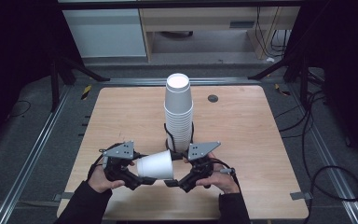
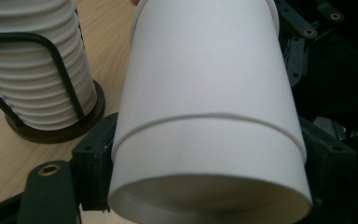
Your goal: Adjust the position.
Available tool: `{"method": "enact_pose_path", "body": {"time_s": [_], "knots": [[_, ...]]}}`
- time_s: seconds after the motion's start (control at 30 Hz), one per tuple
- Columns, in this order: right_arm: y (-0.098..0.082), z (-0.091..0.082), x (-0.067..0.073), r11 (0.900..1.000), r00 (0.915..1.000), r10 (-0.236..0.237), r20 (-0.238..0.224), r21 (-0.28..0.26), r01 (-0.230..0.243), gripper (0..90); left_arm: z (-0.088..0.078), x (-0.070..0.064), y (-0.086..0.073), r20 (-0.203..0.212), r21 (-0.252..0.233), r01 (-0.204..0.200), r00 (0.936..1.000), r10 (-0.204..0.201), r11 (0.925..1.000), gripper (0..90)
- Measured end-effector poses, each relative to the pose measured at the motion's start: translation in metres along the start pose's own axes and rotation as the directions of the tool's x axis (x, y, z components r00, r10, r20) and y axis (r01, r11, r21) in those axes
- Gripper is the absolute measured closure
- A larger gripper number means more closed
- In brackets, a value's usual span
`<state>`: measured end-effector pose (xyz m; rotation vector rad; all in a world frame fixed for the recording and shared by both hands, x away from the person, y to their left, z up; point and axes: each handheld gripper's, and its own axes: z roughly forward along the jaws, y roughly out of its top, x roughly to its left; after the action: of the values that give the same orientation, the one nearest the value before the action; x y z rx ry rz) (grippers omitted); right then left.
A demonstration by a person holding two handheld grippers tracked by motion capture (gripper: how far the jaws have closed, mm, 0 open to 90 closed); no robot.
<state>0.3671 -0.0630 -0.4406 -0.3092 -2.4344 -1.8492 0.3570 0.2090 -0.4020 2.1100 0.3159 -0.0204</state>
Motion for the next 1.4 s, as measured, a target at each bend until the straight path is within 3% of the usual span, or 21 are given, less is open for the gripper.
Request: {"method": "enact_pose_path", "body": {"time_s": [0.2, 0.4, 0.97, 1.4], "knots": [[0.001, -0.003, 0.0, 1.0, 0.9999, -0.004, 0.013, -0.001, 0.004, 7.5, -0.003, 0.001, 0.0, -0.022, -0.012, 0.001, 0.9998, -0.001, 0.9999, 21.3], [0.0, -0.005, -0.002, 1.0, 0.9994, 0.009, 0.035, -0.011, -0.008, 7.0, -0.005, 0.0, 0.001, -0.014, -0.024, -0.005, 0.9999, 0.005, 0.9997, 21.3], [0.001, 0.005, 0.0, 1.0, 0.9987, 0.013, -0.05, -0.012, -0.014, 4.9, 0.009, -0.008, 0.003, 0.041, 0.017, -0.038, 0.9985, 0.037, 0.9991, 21.4], [0.003, 0.006, 0.0, 1.0, 0.9984, 0.018, -0.054, -0.012, -0.019, 6.6, 0.008, -0.007, 0.003, 0.042, 0.011, -0.035, 0.9985, 0.034, 0.9993, 20.5]]}}
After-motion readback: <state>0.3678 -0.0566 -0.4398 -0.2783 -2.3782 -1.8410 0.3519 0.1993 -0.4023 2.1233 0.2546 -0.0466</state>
